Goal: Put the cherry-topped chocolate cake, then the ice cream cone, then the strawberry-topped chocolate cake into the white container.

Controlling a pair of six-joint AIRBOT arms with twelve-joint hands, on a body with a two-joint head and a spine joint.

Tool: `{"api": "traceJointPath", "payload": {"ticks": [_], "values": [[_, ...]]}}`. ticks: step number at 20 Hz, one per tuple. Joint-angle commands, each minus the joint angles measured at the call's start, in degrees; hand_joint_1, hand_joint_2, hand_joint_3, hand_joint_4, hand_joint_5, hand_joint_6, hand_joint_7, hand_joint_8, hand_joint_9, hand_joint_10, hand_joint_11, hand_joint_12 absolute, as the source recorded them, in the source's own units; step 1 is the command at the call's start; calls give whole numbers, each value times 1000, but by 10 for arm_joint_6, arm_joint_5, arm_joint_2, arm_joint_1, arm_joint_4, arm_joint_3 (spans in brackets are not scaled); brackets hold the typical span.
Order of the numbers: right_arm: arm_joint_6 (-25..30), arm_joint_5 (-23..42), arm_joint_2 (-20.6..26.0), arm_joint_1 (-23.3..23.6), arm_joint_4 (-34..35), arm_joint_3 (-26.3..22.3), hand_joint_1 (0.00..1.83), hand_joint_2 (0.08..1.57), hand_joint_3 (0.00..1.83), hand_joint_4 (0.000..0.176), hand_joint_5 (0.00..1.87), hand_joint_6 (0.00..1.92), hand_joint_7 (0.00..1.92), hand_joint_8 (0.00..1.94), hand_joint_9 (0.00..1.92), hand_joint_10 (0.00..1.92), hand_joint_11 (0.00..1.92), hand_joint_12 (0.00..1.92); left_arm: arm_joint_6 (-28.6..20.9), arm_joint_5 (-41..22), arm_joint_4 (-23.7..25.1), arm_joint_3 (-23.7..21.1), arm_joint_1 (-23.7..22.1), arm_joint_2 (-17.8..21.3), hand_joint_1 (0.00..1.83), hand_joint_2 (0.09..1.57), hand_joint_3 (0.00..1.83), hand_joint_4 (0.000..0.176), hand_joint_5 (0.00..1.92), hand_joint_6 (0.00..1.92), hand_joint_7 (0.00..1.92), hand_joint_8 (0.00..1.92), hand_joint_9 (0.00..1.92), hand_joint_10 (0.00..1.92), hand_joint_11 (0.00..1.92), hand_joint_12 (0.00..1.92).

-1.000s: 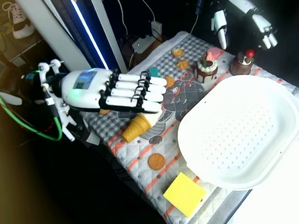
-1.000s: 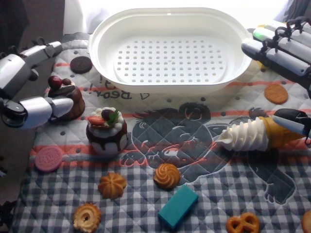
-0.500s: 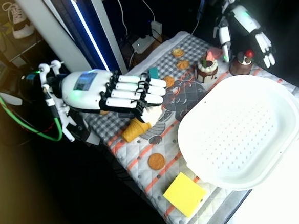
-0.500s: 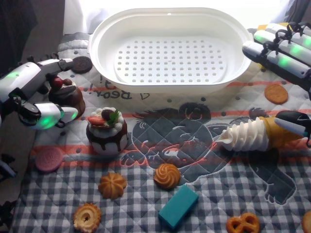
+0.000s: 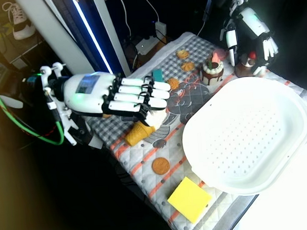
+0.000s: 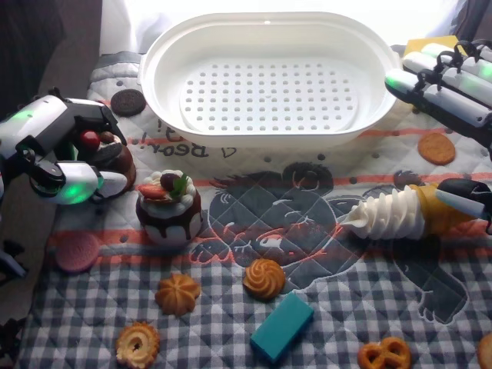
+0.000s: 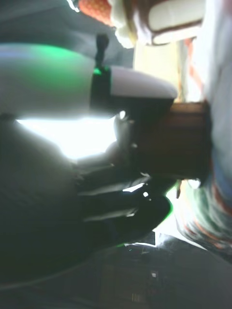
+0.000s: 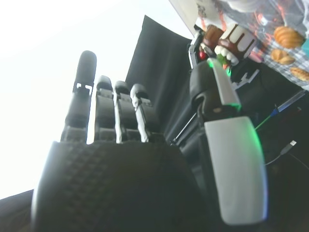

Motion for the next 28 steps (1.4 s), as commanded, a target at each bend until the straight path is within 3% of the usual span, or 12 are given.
{"api": "traceJointPath", "payload": {"ticks": [1, 3, 5, 9, 10, 13, 14, 16, 20, 24, 27, 28], "values": [[-2, 73, 2, 4, -1, 1, 704, 1293, 0, 0, 0, 0, 0, 0, 4, 48, 0, 1062, -2, -54, 18, 0, -5, 1, 1140, 1290, 2, 0, 660, 1346, 576, 1588, 467, 1762, 547, 1921], [-2, 73, 2, 4, 0, 1, 699, 1306, 1, 0, 0, 0, 0, 0, 1, 2, 0, 750, -2, -61, 21, -4, -5, 3, 1174, 1287, 0, 0, 609, 1384, 725, 1621, 681, 1886, 807, 1921], [-2, 74, 2, 3, 0, 1, 677, 1315, 2, 0, 0, 0, 0, 0, 0, 0, 0, 561, -2, -77, 32, -17, -4, 11, 1321, 1270, 9, 0, 556, 1444, 701, 1538, 696, 1662, 647, 1921], [-2, 74, 2, 3, 0, 1, 674, 1305, 0, 0, 0, 0, 0, 0, 28, 20, 0, 1077, -2, -121, 53, -46, -4, 34, 1332, 1245, 0, 0, 452, 1413, 691, 1513, 615, 1911, 786, 1921], [-2, 74, 2, 3, 1, 1, 648, 1317, 0, 0, 0, 0, 0, 0, 23, 22, 0, 935, -2, -142, 62, -57, -5, 45, 1463, 1126, 0, 0, 441, 1438, 604, 1839, 777, 1919, 941, 1921], [-2, 74, 2, 3, 1, 0, 634, 1315, 2, 0, 0, 0, 0, 0, 0, 0, 0, 483, -2, -171, 81, -75, -16, 60, 1459, 1140, 252, 0, 420, 1659, 578, 1579, 672, 1709, 780, 1921], [-2, 74, 2, 2, 2, 0, 669, 1314, 0, 0, 0, 0, 0, 0, 9, 5, 0, 607, -2, -175, 87, -77, -22, 61, 1314, 1222, 218, 0, 544, 1689, 482, 1662, 619, 1728, 754, 1921], [-2, 75, 2, 2, 2, 0, 675, 1308, 0, 0, 0, 0, 0, 0, 34, 22, 0, 886, -2, -172, 105, -80, -41, 61, 1473, 962, 618, 0, 429, 1804, 595, 1683, 716, 1719, 843, 1921], [-2, 76, 2, 2, 2, 0, 707, 1309, 0, 0, 1, 0, 0, 0, 18, 22, 0, 922, -2, -150, 128, -68, -82, 45, 1285, 1184, 307, 0, 542, 1652, 523, 1671, 631, 1748, 699, 1921], [-2, 76, 2, 2, 2, 0, 696, 1298, 0, 0, 0, 0, 0, 0, 53, 47, 0, 1171, -2, -104, 140, -40, -130, 13, 1291, 1068, 576, 0, 511, 1652, 575, 1772, 654, 1870, 870, 1921], [-2, 77, 2, 2, 2, 1, 681, 1295, 0, 0, 0, 0, 0, 0, 50, 68, 0, 1332, -2, -65, 134, -5, -157, -20, 1289, 1179, 396, 0, 483, 1730, 481, 1784, 550, 1885, 683, 1921], [-2, 77, 2, 2, 2, 1, 708, 1289, 0, 0, 0, 0, 0, 0, 46, 71, 0, 1349, -2, -53, 128, 6, -165, -30, 1433, 1033, 582, 0, 410, 1732, 540, 1747, 615, 1860, 774, 1921]]}}
